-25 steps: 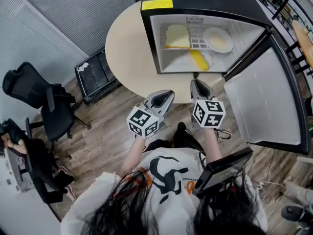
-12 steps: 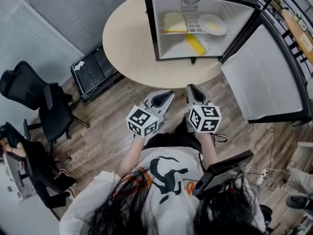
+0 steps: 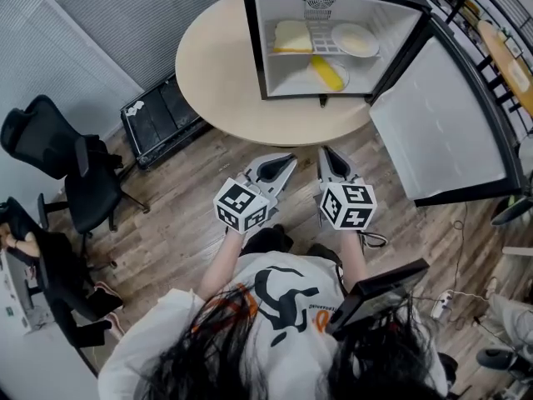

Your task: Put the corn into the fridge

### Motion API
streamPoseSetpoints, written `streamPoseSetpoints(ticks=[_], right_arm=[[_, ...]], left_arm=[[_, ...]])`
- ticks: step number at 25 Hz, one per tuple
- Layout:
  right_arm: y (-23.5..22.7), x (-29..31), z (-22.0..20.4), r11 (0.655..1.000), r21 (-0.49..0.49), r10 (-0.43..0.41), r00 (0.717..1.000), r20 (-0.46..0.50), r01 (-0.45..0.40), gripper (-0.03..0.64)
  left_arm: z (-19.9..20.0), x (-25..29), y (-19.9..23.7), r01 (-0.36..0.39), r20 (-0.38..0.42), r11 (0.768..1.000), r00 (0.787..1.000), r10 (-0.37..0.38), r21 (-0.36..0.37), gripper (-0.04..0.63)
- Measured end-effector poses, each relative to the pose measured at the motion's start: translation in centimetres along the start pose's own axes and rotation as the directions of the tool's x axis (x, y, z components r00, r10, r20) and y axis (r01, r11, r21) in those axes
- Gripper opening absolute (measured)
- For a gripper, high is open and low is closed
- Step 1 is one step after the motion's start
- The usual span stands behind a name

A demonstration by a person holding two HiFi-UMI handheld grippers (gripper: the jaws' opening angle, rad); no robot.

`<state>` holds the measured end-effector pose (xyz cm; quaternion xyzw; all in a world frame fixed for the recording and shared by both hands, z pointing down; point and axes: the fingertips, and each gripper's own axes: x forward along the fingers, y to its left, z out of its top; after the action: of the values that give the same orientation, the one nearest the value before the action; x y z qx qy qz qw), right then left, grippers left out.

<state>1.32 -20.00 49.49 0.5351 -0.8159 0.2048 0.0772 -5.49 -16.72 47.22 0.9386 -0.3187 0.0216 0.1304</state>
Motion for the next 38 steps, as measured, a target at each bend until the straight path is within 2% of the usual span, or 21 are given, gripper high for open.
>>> streamPoseSetpoints(ticks=[8, 17, 29, 38], right_arm=[[-3.1, -3.8, -0.4, 0.998, -0.024, 0.049, 0.998, -0.027, -0.050, 0.035], [-6.8, -9.8, -2.2, 0.991, -0.026, 0.127, 0.991, -0.053, -0.128, 0.034], [-6.7, -16.2, -5.6, 0.972, -0.018, 0.231, 0.968, -0.098, -0.234, 0.032], [-4.6, -19.1, -6.6, 0.965, -0.018, 0.258, 0.962, -0.095, -0.260, 0.031]], left_arm=[[0.4, 1.7, -3.3, -0.090, 0.018, 0.996, 0.996, 0.090, -0.004, 0.012], [-1.3, 4.0, -10.3, -0.155, 0.025, 0.988, 0.987, 0.156, -0.025, 0.012], [-4.8, 2.5, -18.5, -0.229, -0.002, 0.972, 0.973, 0.229, -0.046, 0.012], [-5.2, 0.2, -21.9, -0.230, 0.001, 0.973, 0.973, 0.230, -0.026, 0.012]])
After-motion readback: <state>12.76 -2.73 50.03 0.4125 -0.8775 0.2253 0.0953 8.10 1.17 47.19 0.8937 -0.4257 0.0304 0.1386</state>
